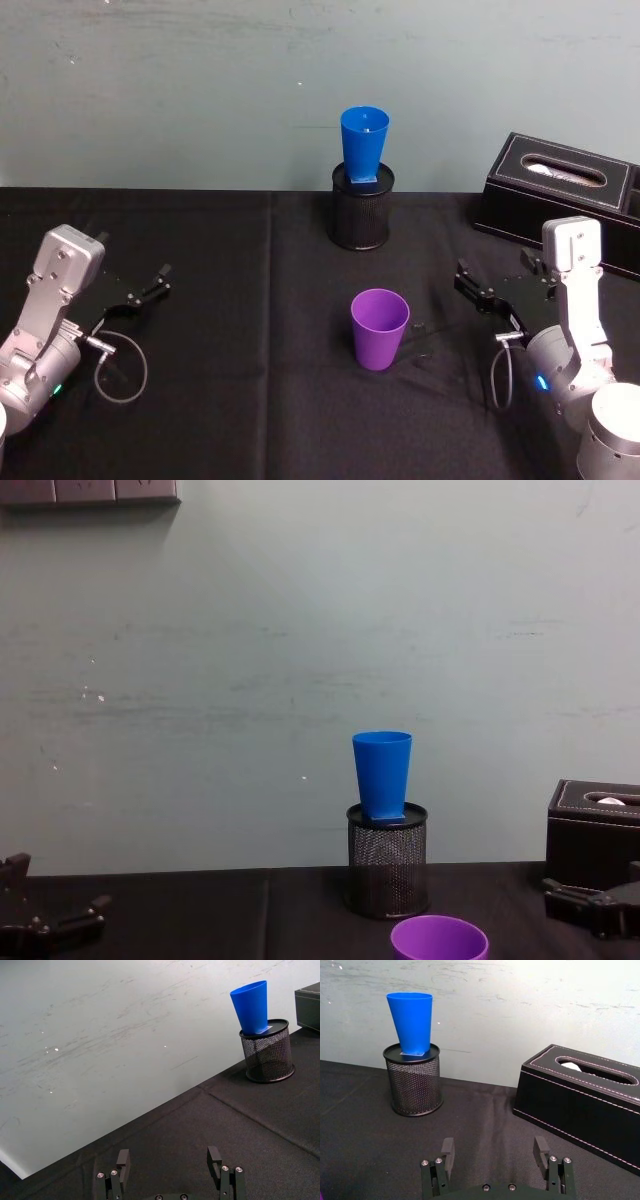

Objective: Pick up one cup with a gripper and tap it against the other cup.

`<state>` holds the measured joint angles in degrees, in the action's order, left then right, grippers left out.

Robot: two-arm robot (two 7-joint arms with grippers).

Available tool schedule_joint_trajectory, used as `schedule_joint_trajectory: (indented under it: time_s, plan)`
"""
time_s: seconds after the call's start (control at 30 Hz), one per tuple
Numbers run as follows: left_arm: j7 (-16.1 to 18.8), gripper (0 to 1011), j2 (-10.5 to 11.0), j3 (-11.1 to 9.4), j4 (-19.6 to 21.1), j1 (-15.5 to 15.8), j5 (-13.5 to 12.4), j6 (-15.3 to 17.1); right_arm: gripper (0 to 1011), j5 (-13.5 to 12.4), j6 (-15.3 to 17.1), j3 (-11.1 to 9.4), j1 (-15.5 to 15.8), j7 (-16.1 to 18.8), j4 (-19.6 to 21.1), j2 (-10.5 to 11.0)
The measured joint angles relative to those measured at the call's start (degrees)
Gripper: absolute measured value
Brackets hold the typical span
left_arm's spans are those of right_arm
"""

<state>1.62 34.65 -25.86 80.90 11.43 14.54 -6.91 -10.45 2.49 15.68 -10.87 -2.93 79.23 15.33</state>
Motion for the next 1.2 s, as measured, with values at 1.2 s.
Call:
schedule_joint_trajectory:
  time_s: [1.2]
  plan:
    - [0.0, 1011, 0.0, 0.0, 0.0, 0.0, 0.0, 0.0, 1003, -0.04, -0.16, 0.0, 0.1, -0.19, 0.2, 0.08]
